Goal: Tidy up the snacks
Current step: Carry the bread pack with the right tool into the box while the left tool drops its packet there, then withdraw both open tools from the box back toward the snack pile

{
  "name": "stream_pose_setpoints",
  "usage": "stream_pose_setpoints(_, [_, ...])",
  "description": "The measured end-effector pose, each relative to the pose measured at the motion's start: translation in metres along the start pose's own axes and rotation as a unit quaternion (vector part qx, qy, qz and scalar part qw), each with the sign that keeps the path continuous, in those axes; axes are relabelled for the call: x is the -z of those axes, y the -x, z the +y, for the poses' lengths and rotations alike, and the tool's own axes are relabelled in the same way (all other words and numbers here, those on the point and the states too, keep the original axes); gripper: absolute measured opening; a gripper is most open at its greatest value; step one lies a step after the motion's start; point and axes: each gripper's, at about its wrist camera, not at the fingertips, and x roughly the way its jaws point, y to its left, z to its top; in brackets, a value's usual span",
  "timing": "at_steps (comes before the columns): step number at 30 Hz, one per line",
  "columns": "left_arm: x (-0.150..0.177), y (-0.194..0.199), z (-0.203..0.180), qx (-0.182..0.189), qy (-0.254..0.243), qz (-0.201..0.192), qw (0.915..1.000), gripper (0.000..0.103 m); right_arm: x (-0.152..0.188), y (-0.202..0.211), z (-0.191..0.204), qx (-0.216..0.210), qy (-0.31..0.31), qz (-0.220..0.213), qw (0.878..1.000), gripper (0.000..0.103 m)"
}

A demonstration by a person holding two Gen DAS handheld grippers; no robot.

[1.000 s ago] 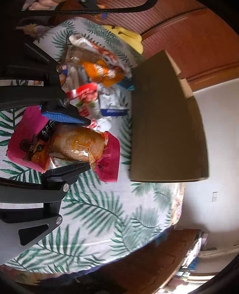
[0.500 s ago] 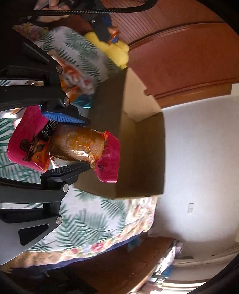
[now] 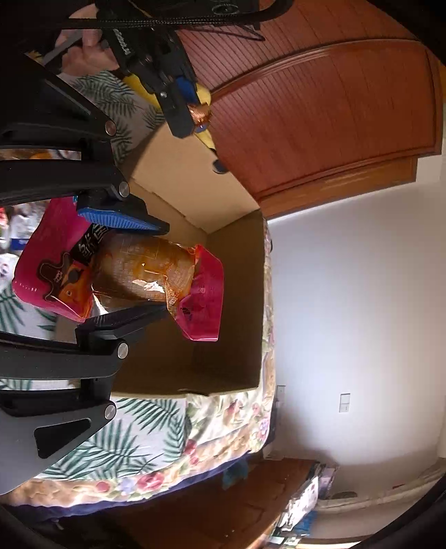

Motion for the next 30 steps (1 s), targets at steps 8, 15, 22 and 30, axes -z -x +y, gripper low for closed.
stream_pose_setpoints(8, [-0.008,-0.036,0.012,-0.005,0.0,0.019,0.9998,0.037,-0.005,-0.023,-0.013,0.005,-0.009,-0.001,1.0,0.041])
stream_pose_setpoints(15, [-0.006,-0.054,0.014,-0.008,0.002,0.03,0.9995,0.04,-0.006,-0.038,-0.014,0.019,-0.007,0.012,1.0,0.042])
stream_pose_setpoints(22, [-0.005,-0.055,0.011,-0.029,0.0,0.028,0.9992,0.056,0.001,-0.049,-0.008,0.043,0.02,0.016,0.999,0.047])
stream_pose_setpoints(30, [-0.001,-0.026,0.004,-0.03,-0.011,0.023,0.9992,0.058,0.002,-0.02,0.005,0.064,0.032,-0.006,0.997,0.062])
